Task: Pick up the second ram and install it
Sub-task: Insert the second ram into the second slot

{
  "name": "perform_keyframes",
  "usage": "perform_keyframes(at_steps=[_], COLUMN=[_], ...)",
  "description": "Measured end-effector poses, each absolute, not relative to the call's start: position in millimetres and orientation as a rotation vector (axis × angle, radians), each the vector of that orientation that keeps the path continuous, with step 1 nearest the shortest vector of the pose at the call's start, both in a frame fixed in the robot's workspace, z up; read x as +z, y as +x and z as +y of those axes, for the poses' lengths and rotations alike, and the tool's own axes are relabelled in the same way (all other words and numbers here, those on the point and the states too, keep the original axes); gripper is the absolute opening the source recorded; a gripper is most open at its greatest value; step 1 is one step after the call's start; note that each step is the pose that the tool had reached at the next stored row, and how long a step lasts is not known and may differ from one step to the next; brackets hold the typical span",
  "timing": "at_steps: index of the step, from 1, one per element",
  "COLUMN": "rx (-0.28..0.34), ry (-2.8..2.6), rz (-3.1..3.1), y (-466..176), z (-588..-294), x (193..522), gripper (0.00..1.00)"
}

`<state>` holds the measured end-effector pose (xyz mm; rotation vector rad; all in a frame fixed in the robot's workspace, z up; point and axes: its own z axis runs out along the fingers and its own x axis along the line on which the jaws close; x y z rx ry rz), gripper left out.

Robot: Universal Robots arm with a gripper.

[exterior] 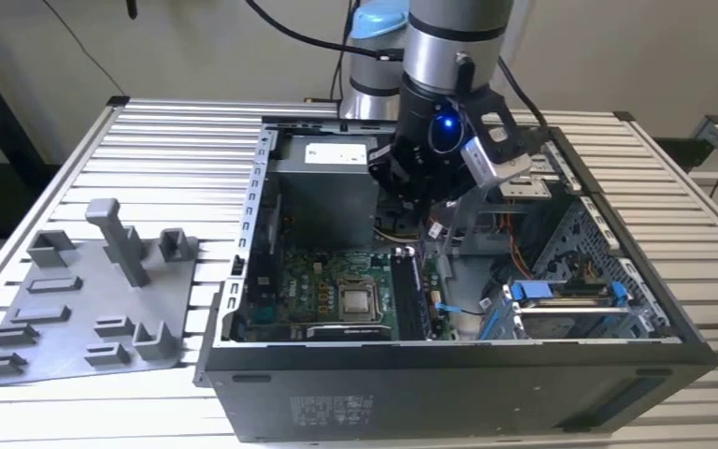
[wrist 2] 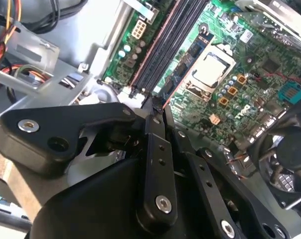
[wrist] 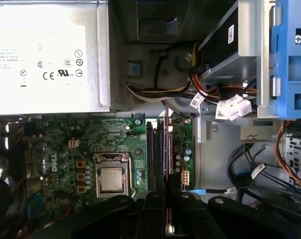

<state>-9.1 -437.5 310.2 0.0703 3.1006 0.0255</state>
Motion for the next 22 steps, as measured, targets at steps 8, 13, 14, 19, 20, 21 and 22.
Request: perform_keyframes(at_steps=[8,13,14,19,20,21,22], rx=[0.025,0.025,0.025,0.025,0.025,0.025,0.025], ry=[0.07,0.07,0.07,0.07,0.07,0.069,0.069], rz=[3.1,3.1,3.1,3.1,3.1,3.1,3.1], y=[-9,-10,-10,-10,-10,-10,-10], z=[-438,-438,-438,-447,-449,-450,-452], x=[296,289,287,279,278,276,274], gripper=[0.14,0.14,0.14,0.14,0.14,0.14,0.14])
